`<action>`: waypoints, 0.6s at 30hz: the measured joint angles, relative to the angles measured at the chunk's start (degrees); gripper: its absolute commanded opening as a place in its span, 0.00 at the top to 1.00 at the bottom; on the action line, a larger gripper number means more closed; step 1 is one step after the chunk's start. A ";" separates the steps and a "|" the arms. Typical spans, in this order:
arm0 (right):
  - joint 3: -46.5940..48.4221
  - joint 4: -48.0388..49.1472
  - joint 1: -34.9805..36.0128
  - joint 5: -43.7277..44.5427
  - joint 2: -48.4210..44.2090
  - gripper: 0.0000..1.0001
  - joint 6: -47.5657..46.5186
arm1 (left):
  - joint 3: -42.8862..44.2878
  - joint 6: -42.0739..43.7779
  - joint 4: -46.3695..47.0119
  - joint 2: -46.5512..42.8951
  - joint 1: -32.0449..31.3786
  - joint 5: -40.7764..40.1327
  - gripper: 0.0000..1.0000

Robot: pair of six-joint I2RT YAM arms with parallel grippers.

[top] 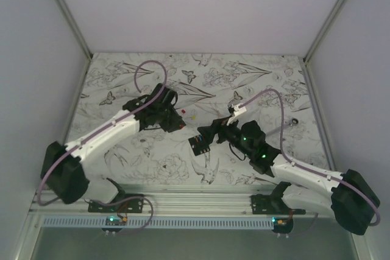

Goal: Snap on the fuse box
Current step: Pick up the fuse from the center of the board.

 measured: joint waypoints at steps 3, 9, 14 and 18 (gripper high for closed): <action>-0.76 4.66 2.14 0.85 0.72 0.22 0.90 | -3.06 -4.96 1.20 -5.92 -1.86 -1.29 0.86; -1.42 13.86 6.82 2.97 3.28 0.37 1.64 | -8.00 -14.56 3.67 -17.35 -4.42 -5.33 0.86; -1.44 20.11 8.85 3.72 5.62 0.48 2.10 | -10.99 -20.17 5.38 -19.63 -6.25 -7.30 0.87; -1.44 23.98 10.21 4.17 8.04 0.51 2.62 | -12.35 -23.02 6.14 -20.04 -7.39 -8.33 0.87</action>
